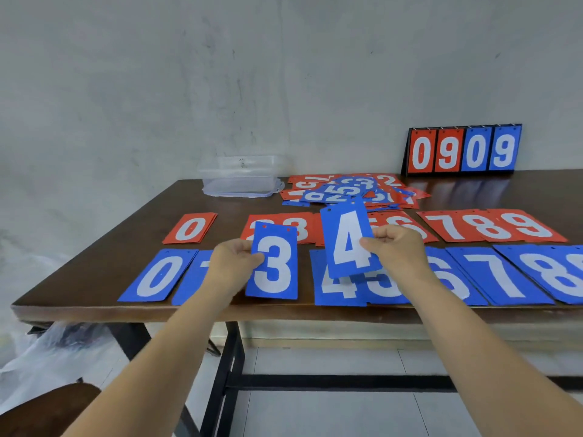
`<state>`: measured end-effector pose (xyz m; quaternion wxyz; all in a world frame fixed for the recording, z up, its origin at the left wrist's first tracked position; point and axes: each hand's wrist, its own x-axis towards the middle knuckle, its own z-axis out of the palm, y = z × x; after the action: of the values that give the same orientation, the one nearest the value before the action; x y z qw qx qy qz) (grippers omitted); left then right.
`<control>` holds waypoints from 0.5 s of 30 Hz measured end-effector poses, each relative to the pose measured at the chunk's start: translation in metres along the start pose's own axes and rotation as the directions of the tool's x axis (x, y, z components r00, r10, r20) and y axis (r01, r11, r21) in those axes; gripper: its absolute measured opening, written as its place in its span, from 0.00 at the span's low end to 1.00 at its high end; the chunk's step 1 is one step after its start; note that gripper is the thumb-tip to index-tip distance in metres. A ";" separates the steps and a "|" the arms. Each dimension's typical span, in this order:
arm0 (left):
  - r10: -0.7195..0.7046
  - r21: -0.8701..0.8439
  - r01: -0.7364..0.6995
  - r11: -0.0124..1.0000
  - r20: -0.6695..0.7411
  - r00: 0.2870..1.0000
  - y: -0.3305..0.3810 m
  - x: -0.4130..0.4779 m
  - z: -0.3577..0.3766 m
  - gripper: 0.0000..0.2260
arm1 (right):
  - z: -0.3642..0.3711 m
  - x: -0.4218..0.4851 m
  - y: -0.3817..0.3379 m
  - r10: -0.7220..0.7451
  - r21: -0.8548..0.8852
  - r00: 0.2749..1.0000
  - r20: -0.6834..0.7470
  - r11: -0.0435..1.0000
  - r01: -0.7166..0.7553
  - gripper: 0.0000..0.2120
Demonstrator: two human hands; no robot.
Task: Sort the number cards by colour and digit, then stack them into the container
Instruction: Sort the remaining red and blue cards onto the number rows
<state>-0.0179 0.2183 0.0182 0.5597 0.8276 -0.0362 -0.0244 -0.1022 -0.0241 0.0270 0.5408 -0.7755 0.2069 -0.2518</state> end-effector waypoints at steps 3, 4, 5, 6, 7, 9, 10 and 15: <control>0.056 0.132 -0.052 0.990 -0.025 0.998 -0.012 -0.007 0.011 0.14 | 0.008 -0.009 0.007 0.033 -0.092 0.999 0.002 0.995 -0.033 0.03; 0.082 0.177 -0.072 0.981 -0.046 0.996 -0.014 -0.008 0.015 0.15 | 0.010 -0.012 0.008 0.040 -0.120 0.999 0.000 0.992 -0.039 0.02; 0.104 0.217 -0.086 0.972 -0.072 0.992 -0.016 -0.010 0.019 0.16 | 0.012 -0.013 0.010 0.053 -0.153 0.999 -0.006 0.987 -0.054 0.04; 0.118 0.242 -0.092 0.966 -0.092 0.989 -0.017 -0.011 0.022 0.16 | 0.014 -0.014 0.012 0.069 -0.187 0.998 -0.011 0.980 -0.070 0.07; 0.131 0.259 -0.099 0.961 -0.107 0.986 -0.018 -0.012 0.025 0.16 | 0.017 -0.015 0.013 0.082 -0.225 0.997 -0.013 0.971 -0.083 0.09; 0.156 0.310 -0.112 0.944 -0.123 0.980 -0.021 -0.012 0.030 0.15 | 0.021 -0.021 0.011 0.058 -0.349 0.998 -0.012 0.935 -0.059 0.09; 0.168 0.341 -0.117 0.933 -0.123 0.978 -0.022 -0.012 0.032 0.15 | 0.024 -0.024 0.011 0.034 -0.421 0.999 -0.015 0.906 -0.037 0.09; 0.252 0.514 -0.167 0.841 -0.100 0.963 -0.026 -0.013 0.040 0.19 | 0.033 -0.041 0.008 -0.100 -0.780 0.995 0.001 0.622 0.063 0.15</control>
<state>-0.0334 0.1918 -0.0205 0.3260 0.9344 -0.0855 0.1154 -0.1145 0.0219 0.0035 0.1361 -0.9360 0.2713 -0.1781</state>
